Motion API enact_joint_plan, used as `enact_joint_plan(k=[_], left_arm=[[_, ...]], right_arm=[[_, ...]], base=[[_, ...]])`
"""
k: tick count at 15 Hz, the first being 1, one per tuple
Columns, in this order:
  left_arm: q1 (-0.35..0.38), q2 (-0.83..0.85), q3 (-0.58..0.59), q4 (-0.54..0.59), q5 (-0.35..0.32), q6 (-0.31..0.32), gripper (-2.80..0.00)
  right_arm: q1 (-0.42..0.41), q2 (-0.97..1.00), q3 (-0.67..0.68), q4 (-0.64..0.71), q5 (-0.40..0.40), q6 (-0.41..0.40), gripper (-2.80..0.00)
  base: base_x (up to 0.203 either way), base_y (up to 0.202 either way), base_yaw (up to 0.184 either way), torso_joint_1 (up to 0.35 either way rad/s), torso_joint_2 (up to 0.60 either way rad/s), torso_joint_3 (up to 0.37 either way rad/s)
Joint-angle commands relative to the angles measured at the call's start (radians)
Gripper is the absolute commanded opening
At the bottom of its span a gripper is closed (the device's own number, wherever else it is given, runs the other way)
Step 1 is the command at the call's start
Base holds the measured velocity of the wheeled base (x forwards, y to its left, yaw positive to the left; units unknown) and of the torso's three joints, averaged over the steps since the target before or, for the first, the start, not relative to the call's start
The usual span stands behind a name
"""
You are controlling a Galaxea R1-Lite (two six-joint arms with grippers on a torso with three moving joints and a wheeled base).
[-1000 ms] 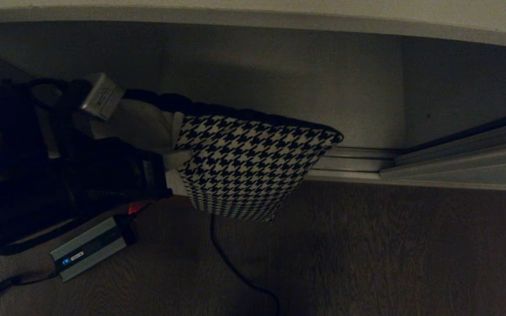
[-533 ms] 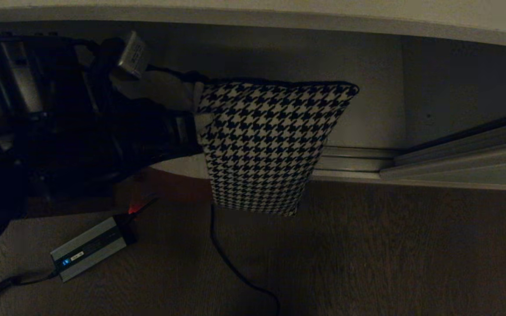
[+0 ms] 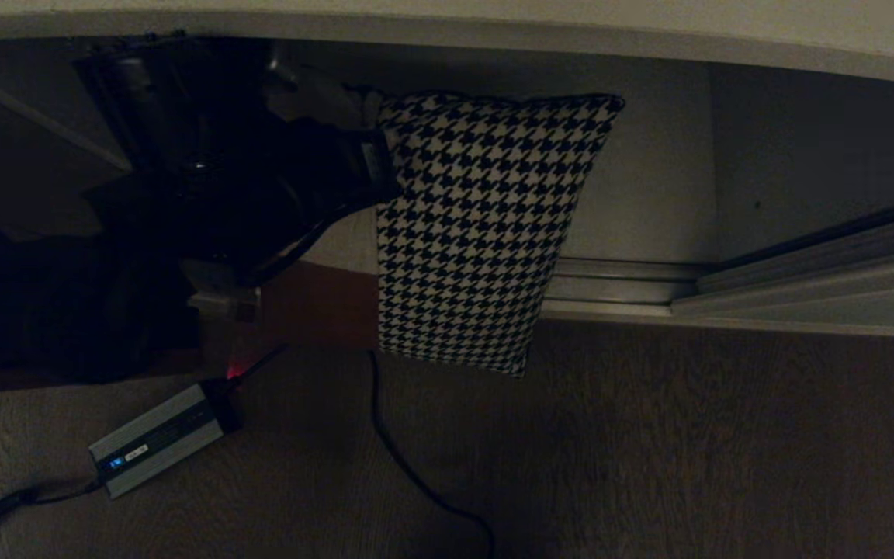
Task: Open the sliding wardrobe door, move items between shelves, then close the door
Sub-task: Place the pillow on the lower shelf
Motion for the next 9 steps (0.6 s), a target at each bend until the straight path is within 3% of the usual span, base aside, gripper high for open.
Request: enact_joint_plan(k=[1,7,9], left_arm=[[-0.007,0.061,0.026,-0.045,0.01,0.007,-2.8],[-0.024,0.122,0.24,-0.378,0.045,0.126,-2.8],[-0.025,0.199,0.236,-0.473,0.077,0.136,-2.8]], right_arm=[[0.0,0.0,0.003,0.0,0.001,-0.001,-2.8],[0.0,0.0,0.003,0.0,0.001,-0.001,-2.8],[0.0,0.0,0.003,0.0,0.001,-0.001,-2.8]], base=[[0.0,0.0,0.0,0.0,0.0,0.0],[0.0,0.0,0.0,0.0,0.0,0.0],[0.0,0.0,0.0,0.0,0.0,0.0]])
